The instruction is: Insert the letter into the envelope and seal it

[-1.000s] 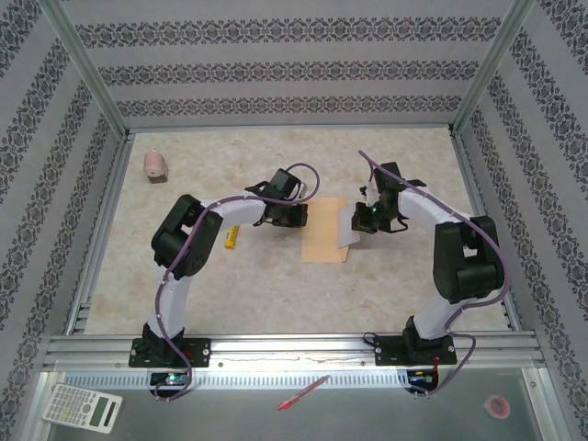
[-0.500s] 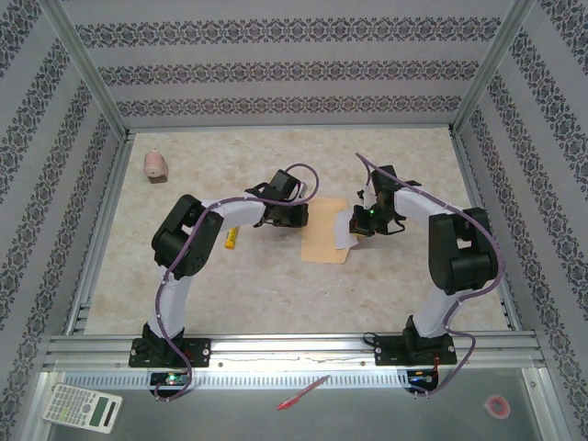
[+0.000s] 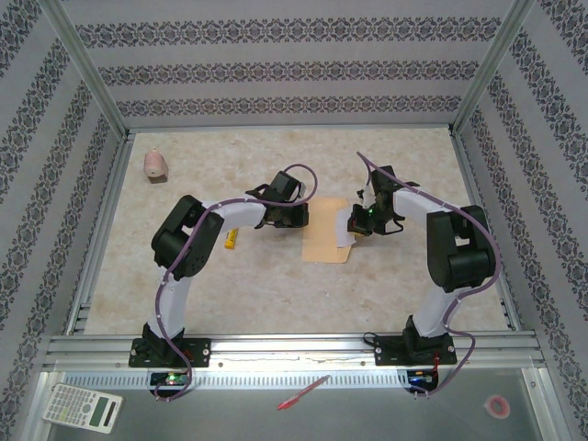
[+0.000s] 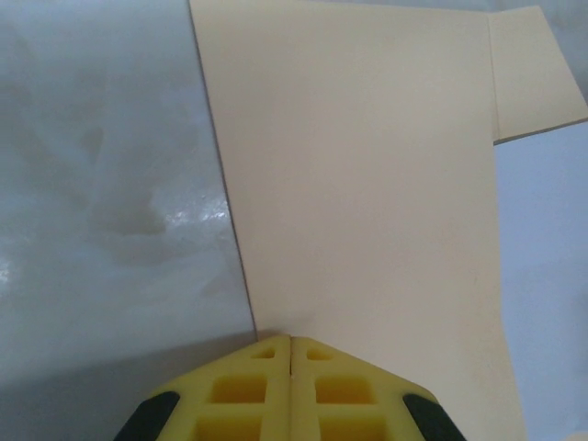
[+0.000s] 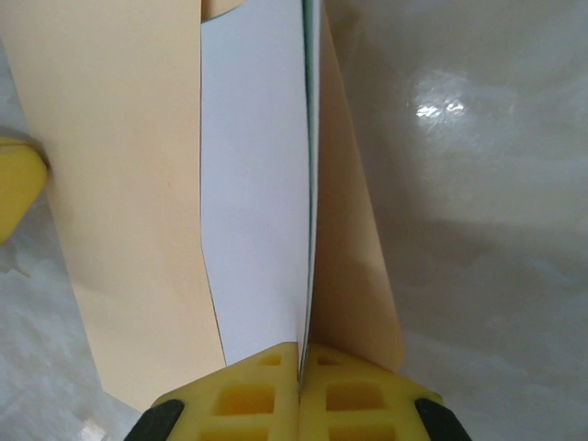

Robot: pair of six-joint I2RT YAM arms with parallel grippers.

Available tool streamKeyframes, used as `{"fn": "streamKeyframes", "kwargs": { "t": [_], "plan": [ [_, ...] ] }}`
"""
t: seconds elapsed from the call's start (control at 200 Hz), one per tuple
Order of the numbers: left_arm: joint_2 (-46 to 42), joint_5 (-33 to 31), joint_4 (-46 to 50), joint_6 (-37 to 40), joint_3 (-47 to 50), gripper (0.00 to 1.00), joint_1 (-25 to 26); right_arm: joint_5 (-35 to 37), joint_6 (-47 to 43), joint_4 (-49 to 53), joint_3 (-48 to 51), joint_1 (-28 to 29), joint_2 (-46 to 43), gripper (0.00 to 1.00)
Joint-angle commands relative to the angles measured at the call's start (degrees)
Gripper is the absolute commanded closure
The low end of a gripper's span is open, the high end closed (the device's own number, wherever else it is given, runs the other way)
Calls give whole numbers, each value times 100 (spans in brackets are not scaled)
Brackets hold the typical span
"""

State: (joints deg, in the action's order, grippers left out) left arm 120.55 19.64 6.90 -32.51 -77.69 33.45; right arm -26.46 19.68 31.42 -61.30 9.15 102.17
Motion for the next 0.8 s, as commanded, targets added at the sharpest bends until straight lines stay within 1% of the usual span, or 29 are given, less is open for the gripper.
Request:
{"fn": "streamKeyframes", "kwargs": {
  "t": [0.0, 0.385, 0.595, 0.794],
  "plan": [
    [-51, -143, 243, -389, 295, 100, 187, -208, 199, -220, 115, 50, 126, 100],
    [-36, -31, 172, -430, 238, 100, 232, -358, 268, -409, 5, 281, 399, 100],
    [80, 106, 270, -117, 58, 100, 232, -385, 195, -357, -42, 340, 454, 100],
    [156, 110, 544, 194, -180, 100, 231, -230, 118, -198, -69, 326, 316, 100]
  ]
}}
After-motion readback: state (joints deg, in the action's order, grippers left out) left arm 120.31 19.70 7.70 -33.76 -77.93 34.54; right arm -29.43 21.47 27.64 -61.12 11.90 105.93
